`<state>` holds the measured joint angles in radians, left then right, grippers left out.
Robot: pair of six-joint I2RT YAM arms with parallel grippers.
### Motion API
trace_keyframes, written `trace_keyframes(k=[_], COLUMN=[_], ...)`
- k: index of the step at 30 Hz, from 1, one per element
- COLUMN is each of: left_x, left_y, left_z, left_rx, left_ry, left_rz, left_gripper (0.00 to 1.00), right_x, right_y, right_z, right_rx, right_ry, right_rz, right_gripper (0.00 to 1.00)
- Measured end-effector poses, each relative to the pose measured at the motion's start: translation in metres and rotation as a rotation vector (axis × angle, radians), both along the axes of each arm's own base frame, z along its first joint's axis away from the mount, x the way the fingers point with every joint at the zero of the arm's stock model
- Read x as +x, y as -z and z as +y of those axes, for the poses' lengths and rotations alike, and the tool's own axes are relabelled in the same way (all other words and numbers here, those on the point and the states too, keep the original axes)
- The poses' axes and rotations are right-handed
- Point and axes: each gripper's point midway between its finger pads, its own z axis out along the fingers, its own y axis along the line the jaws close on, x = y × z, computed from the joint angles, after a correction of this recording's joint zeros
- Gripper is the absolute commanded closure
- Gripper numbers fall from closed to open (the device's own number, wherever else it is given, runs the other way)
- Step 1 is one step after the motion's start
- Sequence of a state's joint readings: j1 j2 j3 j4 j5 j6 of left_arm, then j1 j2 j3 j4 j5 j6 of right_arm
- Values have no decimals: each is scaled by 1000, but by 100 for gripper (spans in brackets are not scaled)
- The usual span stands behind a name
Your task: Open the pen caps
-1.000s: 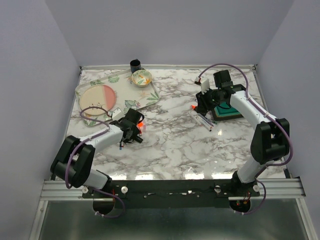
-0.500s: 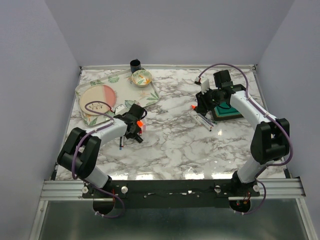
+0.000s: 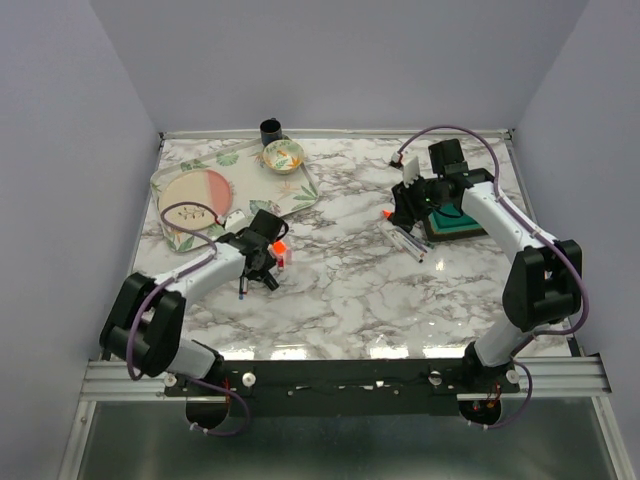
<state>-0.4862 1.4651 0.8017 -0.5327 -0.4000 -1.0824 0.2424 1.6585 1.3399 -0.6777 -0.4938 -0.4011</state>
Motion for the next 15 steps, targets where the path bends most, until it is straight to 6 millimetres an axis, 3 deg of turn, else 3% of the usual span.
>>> trace_keyframes(k=[7,9,12,15], left_x=[0,-1,-2,3], left_y=[-53,-63,-77,-90], left_z=[-5,-9,-19,-39], left_rx=[-100,-133,-203,-315], left_ry=[58,77,120,176], left_rz=[-176,-213,-271,-348], left_gripper=[90,90,96,97], right_x=[-10,-19,-34,-63], right_y=[-3,-5,-11,-20], right_z=[16,29,50,83], right_rx=[44,76,140,251], right_ry=[-58,-102,-179,-303], right_rz=[20,32,57,111], right_gripper=[54,54,46,40])
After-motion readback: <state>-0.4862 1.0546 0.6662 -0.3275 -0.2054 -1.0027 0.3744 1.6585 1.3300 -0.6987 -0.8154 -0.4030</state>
